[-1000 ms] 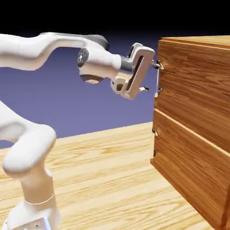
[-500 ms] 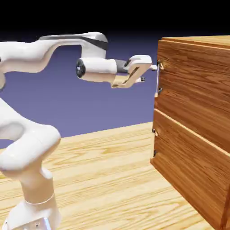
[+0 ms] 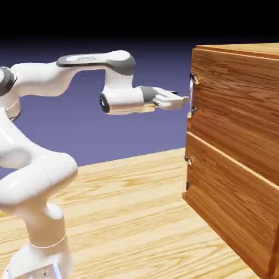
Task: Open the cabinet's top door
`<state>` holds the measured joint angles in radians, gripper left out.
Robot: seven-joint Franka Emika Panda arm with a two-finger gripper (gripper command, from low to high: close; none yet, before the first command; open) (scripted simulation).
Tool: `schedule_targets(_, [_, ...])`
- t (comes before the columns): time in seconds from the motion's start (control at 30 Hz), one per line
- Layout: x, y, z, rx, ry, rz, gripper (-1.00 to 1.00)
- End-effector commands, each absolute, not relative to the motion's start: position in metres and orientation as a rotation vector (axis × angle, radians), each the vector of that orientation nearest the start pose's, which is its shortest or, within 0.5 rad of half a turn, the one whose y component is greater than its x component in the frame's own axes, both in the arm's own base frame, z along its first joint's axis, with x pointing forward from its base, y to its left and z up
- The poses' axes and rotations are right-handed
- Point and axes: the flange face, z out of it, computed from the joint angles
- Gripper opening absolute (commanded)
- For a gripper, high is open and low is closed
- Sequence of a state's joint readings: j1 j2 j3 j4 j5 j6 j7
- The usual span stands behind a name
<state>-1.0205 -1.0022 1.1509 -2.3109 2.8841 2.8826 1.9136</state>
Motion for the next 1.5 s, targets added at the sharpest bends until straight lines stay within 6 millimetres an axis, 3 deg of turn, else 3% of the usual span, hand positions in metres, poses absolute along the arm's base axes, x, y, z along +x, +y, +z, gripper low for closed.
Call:
schedule_targets(0.0, [0.438,0.123,0.504,0.64,1.467,0.581,0.0])
schedule_targets(0.1, [0.468,0.121,0.504,0.642,1.467,0.583,0.0])
schedule_targets(0.13, [0.468,0.121,0.504,0.642,1.467,0.583,-1.0])
schedule_targets(0.17, [0.468,0.121,0.504,0.642,1.467,0.583,-1.0])
schedule_targets(0.5, [0.391,0.091,0.504,0.512,1.535,0.723,-1.0])
schedule_targets(0.93, [0.291,0.023,0.504,0.311,1.62,0.926,-1.0])
schedule_targets(1.47, [0.218,-0.062,0.504,0.113,1.682,1.109,-1.0])
